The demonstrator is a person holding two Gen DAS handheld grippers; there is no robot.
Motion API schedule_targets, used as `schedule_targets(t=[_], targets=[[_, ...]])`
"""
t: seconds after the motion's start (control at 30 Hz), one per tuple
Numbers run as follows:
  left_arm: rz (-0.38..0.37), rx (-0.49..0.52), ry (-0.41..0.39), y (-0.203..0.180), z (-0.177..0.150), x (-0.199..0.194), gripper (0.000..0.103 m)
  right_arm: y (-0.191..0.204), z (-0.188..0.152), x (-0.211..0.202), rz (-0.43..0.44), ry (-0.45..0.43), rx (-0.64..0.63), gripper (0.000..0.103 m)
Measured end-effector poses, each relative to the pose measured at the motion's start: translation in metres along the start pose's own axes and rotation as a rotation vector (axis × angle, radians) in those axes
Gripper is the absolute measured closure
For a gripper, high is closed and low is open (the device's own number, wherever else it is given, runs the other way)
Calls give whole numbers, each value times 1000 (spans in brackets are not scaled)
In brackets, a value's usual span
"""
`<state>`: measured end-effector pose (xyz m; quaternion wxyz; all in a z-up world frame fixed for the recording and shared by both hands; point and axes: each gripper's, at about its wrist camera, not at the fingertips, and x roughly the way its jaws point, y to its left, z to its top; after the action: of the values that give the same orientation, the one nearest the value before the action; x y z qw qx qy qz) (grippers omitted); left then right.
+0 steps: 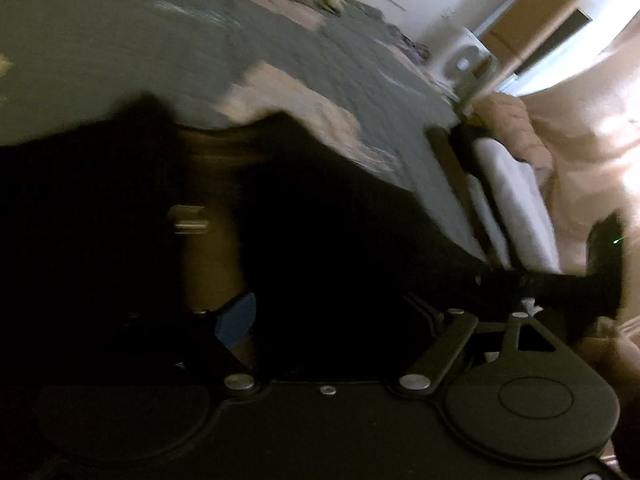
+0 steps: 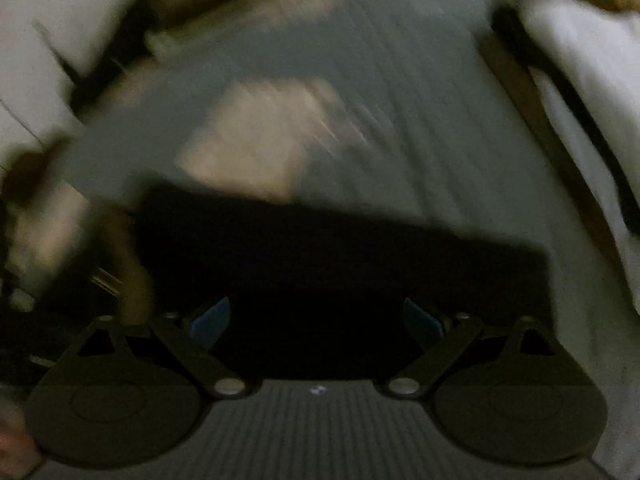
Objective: Fold clothes
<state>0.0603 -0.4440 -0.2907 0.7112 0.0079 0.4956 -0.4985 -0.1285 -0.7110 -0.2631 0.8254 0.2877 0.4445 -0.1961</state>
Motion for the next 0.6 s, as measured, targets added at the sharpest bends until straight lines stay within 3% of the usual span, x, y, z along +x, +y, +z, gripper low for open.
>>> schedule_targets(t=[0.1,0.2,0.27,0.33,0.43,0.53,0.6], targets=[[47,2,-14,26,-5,-39,25,-29,-22,10,-64,59,37,10],[44,-16,-35,32,-9,-69,25,-39,-32,1,-61,44,76,10],[37,-9,-62,31,-5,-85,24,-35,-27,-19,-32,-15,136,10],[60,25,-70,31,-1,-91,20,-14,-19,-37,35,-86,117,10],[128,48,-17,42,0,-77,17,33,-4,-44,141,-140,4,9],[210,61,16,58,-4,-46,17,85,9,-1,185,-104,-102,9],[268,28,85,76,-11,-18,19,103,21,39,156,-52,-149,9]])
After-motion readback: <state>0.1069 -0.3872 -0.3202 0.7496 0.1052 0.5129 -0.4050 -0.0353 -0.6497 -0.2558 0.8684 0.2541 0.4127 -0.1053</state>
